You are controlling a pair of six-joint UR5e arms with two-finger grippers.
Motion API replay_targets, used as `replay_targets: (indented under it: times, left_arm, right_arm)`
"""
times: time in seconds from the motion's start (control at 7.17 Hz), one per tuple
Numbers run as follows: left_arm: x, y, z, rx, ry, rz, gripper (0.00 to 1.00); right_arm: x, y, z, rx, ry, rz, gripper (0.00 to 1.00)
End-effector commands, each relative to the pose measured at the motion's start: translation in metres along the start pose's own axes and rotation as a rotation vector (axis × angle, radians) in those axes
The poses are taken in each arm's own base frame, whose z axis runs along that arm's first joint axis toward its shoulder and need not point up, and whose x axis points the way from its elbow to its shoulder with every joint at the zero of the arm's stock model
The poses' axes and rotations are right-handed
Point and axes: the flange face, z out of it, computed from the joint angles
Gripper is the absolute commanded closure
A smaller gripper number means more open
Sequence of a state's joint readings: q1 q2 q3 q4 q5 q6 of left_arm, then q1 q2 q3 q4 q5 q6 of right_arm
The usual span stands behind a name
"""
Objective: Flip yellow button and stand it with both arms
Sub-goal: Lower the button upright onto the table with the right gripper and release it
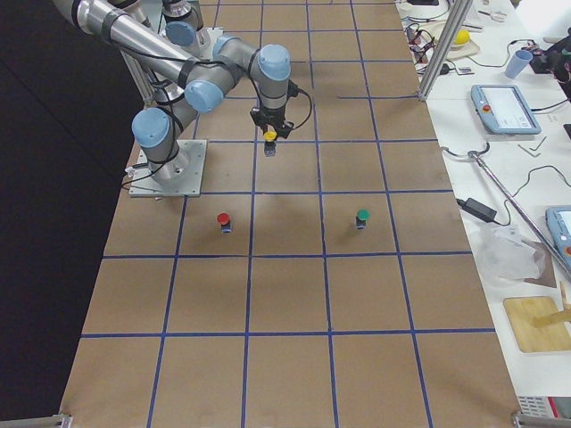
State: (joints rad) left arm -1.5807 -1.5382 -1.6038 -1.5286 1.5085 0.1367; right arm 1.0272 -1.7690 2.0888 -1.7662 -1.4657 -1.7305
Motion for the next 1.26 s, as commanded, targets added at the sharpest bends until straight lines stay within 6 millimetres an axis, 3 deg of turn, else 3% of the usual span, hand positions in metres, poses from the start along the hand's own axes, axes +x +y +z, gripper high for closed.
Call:
replay_targets:
  times: [0.0,0.42,0.56,0.84,1.12]
  left_arm:
    - [0.001,0.000,-0.003,0.006,-0.009,0.003,0.00]
    - [0.002,0.000,-0.003,0.009,-0.008,0.004,0.00]
    - [0.002,0.000,-0.004,0.011,-0.007,0.004,0.00]
    - [0.002,0.000,-0.004,0.012,-0.007,0.005,0.00]
    - [0.002,-0.001,-0.001,0.008,-0.006,0.004,0.00]
  right_arm:
    - [0.028,0.054,0.005,-0.004,0.048,-0.287,0.75]
    - [0.040,0.064,0.017,-0.031,0.004,-0.758,0.75]
    - [0.052,0.080,0.025,-0.071,-0.070,-0.872,0.75]
    - [0.102,0.137,0.032,-0.024,-0.113,-0.997,0.76]
    - [0.150,0.169,0.057,0.004,-0.250,-1.087,0.78]
